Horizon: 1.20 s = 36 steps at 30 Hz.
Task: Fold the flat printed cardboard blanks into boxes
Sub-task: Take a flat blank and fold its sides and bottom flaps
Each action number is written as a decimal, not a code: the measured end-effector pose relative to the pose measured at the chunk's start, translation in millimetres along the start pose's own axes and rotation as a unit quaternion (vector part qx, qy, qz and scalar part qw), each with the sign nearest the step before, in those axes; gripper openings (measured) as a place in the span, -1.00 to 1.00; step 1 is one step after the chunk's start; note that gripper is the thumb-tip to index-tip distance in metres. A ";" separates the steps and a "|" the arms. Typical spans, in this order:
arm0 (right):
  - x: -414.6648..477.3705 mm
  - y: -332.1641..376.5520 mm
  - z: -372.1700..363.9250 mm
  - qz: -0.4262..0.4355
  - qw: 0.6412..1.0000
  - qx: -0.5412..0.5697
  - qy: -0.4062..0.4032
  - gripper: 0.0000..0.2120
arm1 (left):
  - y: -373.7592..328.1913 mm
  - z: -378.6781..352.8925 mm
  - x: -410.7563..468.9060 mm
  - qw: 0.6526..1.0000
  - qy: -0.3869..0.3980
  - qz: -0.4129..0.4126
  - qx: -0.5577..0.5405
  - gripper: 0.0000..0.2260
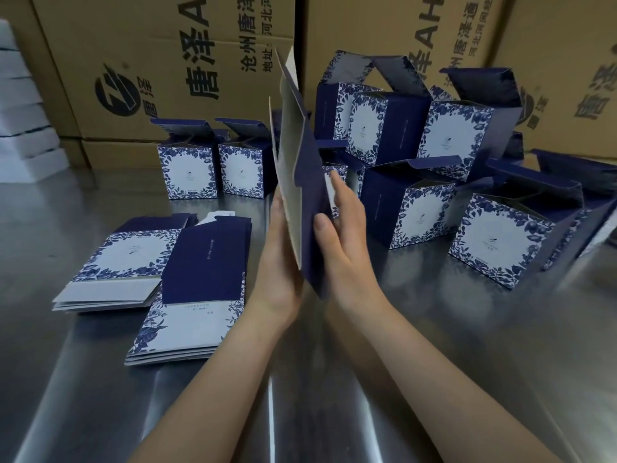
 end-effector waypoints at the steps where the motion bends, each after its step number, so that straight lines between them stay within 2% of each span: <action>1: 1.2 -2.4 3.7 -0.001 1.000 0.008 -0.018 -0.46 | -1.8 -0.2 1.6 1.000 0.004 -0.010 -0.002 -0.59; 3: 3.4 -7.0 10.2 -0.016 0.998 0.021 -0.053 -0.50 | -2.1 6.1 7.9 0.999 -0.018 -0.022 0.044 -0.59; 8: 5.9 -8.8 22.4 -0.020 0.993 0.005 -0.117 -0.53 | -10.9 16.4 6.9 0.995 -0.068 -0.044 0.065 -0.44; 14: 5.4 -3.2 28.9 -0.028 0.995 0.052 -0.078 -0.37 | -12.0 21.5 5.9 0.988 -0.113 -0.056 0.086 -0.45; 18: 5.7 6.6 31.6 -0.027 0.994 0.091 -0.050 -0.33 | -13.3 28.5 6.1 0.984 -0.132 -0.066 0.104 -0.63; 24: 10.1 7.6 40.4 -0.054 0.989 0.129 -0.055 -0.31 | -20.5 31.2 5.2 0.975 -0.152 -0.062 0.151 -0.37; 26: 11.4 6.2 43.8 -0.058 0.988 0.133 -0.060 -0.32 | -22.7 33.8 5.2 0.972 -0.150 -0.074 0.164 -0.43; 32: 11.3 5.9 46.6 -0.031 0.988 0.131 -0.081 -0.62 | -26.9 34.8 6.1 0.956 -0.159 -0.112 0.221 -0.69; 34: 10.9 6.2 47.4 -0.021 0.986 0.138 -0.088 -0.65 | -29.9 35.1 4.6 0.943 -0.163 -0.149 0.250 -0.81; 36: 10.6 5.9 48.3 -0.016 0.985 0.143 -0.095 -0.67 | -36.0 32.7 1.1 0.929 -0.150 -0.196 0.274 -0.84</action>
Point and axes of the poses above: each hand's wrist, its own x-axis towards the middle knuckle, its own z-axis out of the back of the hand, y = z × x, the point moved 4 cm from there along x, towards the middle knuckle, and after that the axes turned 1 degree about y, right-handed, at the moved point
